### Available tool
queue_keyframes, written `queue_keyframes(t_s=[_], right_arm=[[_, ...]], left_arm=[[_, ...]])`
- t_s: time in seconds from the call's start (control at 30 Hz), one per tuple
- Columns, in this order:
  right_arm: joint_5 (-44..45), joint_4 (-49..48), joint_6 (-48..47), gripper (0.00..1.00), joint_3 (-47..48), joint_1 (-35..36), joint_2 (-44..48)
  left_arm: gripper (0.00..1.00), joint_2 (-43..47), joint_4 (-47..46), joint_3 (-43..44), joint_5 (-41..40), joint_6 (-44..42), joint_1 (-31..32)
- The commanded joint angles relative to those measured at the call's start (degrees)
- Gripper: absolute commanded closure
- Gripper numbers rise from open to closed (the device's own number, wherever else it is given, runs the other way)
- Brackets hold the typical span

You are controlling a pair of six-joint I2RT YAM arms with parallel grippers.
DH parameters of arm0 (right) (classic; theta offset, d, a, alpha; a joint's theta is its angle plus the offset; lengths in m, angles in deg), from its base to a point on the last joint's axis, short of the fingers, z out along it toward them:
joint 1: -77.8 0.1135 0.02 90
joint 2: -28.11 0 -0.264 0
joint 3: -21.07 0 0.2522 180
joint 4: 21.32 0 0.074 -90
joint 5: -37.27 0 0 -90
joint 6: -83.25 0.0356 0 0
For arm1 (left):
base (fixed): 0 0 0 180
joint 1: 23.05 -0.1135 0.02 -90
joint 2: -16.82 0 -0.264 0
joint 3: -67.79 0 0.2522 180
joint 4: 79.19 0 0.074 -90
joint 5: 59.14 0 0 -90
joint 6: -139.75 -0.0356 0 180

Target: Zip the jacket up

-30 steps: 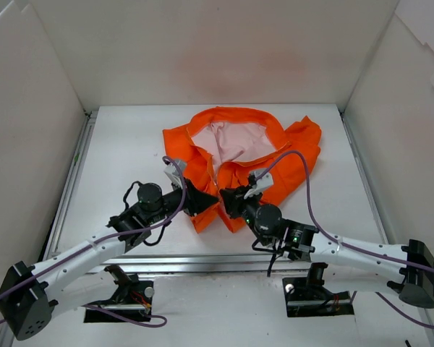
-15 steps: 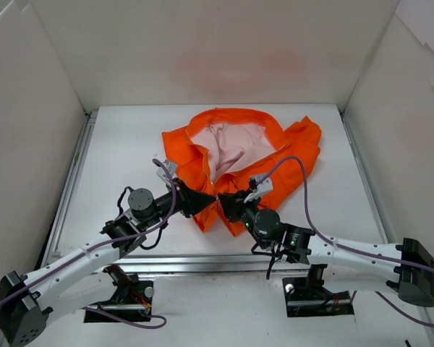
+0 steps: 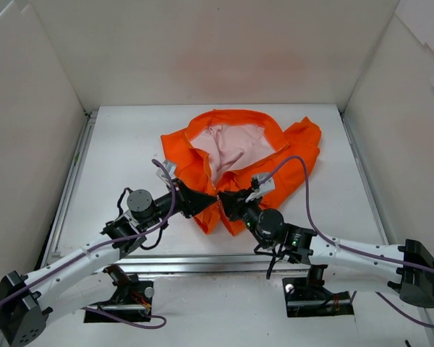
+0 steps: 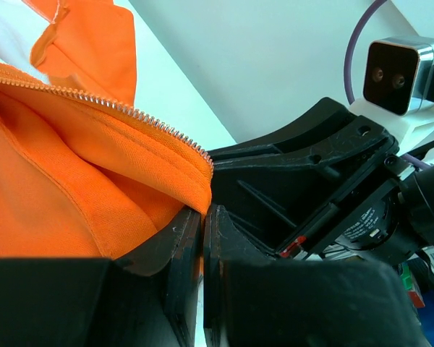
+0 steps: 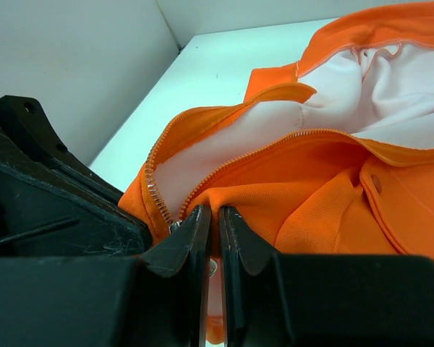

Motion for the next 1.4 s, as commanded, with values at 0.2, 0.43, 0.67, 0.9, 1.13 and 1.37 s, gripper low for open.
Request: queue_keyframes(t_s=[0.2, 0.43, 0.67, 0.9, 1.13, 1.37], right_arm=[[0.98, -6.25, -1.18, 1.00, 3.52, 0.10, 3.32], [0.90, -4.84, -2.77, 1.00, 7.47, -0.51, -0.82], [-4.45, -1.68, 2.85, 1.00, 8.00, -2.09, 0.76], [-7.18, 5.33, 12.17, 1.00, 8.08, -2.09, 4.19], [-9.39, 10.36, 15.52, 1.00, 10.90, -2.18, 4.45], [-8.94, 14.49, 16.22, 1.00, 12.75, -5.69, -0.28]], left_arm=[[1.00, 1.04, -2.70, 1.12, 2.43, 0.25, 1.01], [1.00, -0.37, -0.86, 2.61, 2.52, -0.28, 1.01], [1.00, 0.33, 0.64, 2.26, -0.90, -1.51, 1.01], [1.00, 0.60, 0.91, 2.00, -5.91, -4.41, 1.01], [1.00, 0.25, -0.41, 1.30, -8.03, -5.82, 1.54], [1.00, -0.81, -4.80, 0.77, -3.73, -3.89, 2.06]])
